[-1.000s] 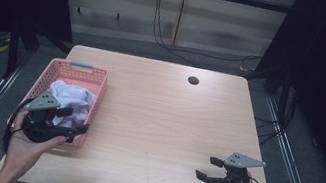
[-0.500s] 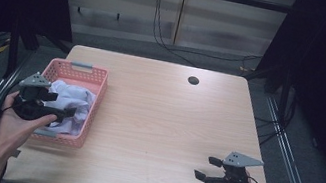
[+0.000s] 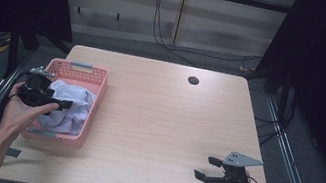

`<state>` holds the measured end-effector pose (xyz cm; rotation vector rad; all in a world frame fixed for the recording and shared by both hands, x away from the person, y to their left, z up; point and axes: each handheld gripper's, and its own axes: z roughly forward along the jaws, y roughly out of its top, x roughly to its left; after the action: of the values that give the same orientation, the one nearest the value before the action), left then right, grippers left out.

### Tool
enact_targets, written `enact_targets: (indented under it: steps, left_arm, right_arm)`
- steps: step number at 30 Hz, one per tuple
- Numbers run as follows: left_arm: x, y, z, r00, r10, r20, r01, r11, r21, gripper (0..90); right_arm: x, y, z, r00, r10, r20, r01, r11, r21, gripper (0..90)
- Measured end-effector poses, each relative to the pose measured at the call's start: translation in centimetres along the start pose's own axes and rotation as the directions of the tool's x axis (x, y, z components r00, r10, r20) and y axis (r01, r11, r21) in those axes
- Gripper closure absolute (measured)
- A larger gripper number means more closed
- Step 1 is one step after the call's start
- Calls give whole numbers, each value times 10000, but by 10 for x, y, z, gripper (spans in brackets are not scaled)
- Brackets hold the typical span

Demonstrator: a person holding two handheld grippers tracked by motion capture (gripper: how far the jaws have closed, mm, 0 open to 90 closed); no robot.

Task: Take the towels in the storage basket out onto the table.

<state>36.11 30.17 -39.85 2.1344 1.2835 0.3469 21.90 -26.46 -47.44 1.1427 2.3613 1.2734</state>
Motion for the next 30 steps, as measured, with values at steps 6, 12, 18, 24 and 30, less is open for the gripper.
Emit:
enact_targets:
  steps: [6,12,18,24,30]
  left_arm:
    - [3,-2,20,10000,-24,-4,24,9955,943,157]
    - [4,2,39,9998,167,-138,-134,9768,2136,146]
    - [11,1,52,9996,-228,169,170,9571,2893,83]
    - [12,0,62,9996,-162,220,79,9427,3335,29]
    - [9,3,73,9996,140,265,-234,9159,4007,0]
  right_arm:
    - [0,0,1,10000,-23,-79,24,10000,87,240]
    - [1,0,2,10000,-18,-90,19,9999,141,242]
    - [1,0,1,9999,-73,-133,75,9999,127,243]
    - [1,0,1,9998,-49,-168,51,9999,144,243]
    - [2,0,1,9997,-122,-194,126,9998,162,243]
